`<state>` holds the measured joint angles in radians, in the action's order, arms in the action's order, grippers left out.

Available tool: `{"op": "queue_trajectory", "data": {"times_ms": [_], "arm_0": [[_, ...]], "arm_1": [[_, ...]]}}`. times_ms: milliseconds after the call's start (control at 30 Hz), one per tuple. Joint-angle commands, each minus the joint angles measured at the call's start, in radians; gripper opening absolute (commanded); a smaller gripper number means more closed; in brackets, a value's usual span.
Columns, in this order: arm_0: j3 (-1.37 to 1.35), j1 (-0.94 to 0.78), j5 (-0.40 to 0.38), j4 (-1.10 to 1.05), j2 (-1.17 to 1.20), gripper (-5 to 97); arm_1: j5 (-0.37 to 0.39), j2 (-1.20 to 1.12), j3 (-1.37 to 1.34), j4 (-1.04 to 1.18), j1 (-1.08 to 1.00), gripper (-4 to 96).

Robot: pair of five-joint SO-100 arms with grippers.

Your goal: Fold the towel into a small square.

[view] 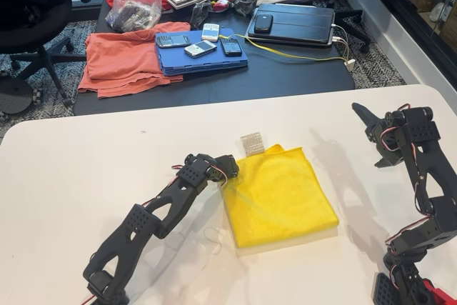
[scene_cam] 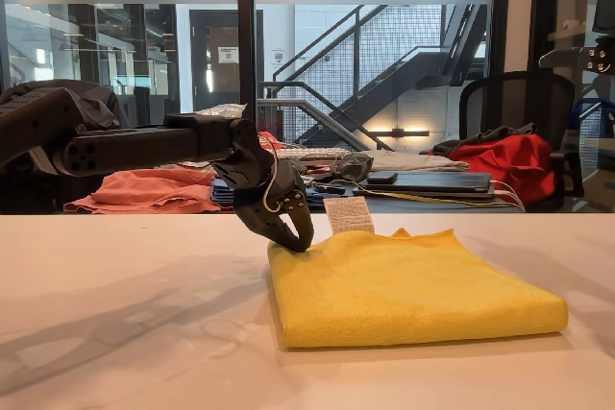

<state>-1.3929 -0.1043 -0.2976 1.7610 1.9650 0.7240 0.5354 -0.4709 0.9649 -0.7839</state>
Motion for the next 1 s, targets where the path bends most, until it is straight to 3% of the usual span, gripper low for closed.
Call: {"op": "queue_trajectory", "data": {"times_ms": [0,300,467,700,833,967], "arm_0": [[0.023,-0.006,-0.005,0.0,0.021,78],[0.023,-0.006,-0.003,-0.002,0.021,78],[0.023,-0.006,-0.003,-0.006,0.021,78],[0.023,-0.161,-0.02,-0.002,0.006,78],[0.034,-0.288,-0.018,-0.014,0.005,74],[0.129,-0.347,-0.009,-0.018,0.005,61]], "arm_1": [[-0.011,0.086,0.029,-0.003,0.012,-1.9],[-0.091,0.224,0.112,0.012,0.028,-1.9],[-0.17,0.448,0.152,0.052,0.112,-1.9],[-0.393,0.769,0.072,0.52,0.342,-1.8],[-0.423,0.85,0.081,0.71,0.385,-1.8],[-0.425,0.969,0.104,0.749,0.39,-1.8]]}}
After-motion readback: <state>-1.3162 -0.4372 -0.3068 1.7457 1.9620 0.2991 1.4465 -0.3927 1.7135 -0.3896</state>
